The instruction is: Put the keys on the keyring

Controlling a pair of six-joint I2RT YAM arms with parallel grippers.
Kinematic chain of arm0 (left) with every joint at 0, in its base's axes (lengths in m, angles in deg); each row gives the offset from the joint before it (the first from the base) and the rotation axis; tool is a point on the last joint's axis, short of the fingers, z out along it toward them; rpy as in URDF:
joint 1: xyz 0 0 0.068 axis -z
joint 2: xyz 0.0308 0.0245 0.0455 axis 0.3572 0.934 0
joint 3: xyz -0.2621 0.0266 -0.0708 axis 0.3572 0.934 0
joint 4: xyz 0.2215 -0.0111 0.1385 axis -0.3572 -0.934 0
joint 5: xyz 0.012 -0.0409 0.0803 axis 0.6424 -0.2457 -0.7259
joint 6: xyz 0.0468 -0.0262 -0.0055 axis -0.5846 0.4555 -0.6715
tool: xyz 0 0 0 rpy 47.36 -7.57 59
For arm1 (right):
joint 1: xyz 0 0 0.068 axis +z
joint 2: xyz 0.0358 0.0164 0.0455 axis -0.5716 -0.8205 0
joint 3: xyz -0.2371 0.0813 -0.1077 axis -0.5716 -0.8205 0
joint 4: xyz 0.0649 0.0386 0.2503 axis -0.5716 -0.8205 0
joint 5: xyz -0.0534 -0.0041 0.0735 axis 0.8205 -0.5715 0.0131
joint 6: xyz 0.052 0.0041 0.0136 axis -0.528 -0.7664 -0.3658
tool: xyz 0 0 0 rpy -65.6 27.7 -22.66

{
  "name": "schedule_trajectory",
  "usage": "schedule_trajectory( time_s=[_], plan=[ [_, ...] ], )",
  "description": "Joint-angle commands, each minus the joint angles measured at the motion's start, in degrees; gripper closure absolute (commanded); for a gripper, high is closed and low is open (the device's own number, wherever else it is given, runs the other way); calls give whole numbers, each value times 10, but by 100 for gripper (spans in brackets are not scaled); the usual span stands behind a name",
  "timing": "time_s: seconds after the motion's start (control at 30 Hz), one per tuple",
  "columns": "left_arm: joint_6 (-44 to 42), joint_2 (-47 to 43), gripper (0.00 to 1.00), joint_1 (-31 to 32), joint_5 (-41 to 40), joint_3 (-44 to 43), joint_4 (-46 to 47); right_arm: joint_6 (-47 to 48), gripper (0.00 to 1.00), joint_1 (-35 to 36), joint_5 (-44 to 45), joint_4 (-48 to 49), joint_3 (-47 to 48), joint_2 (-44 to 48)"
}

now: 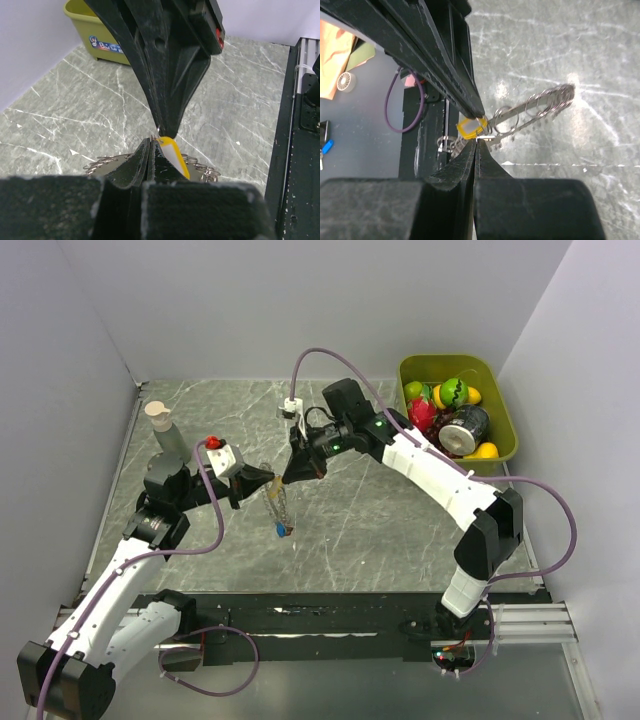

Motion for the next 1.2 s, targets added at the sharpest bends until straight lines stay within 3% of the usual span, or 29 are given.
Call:
schedule_trajectory(
  time_s=[0.0, 1.17],
  plan=[
    [2, -11, 99, 2, 12, -6, 49, 10, 100, -4, -20, 1, -4, -10],
    [8, -6, 99, 8, 7, 7, 60, -9, 100, -27, -6, 46, -72, 13]
  ],
)
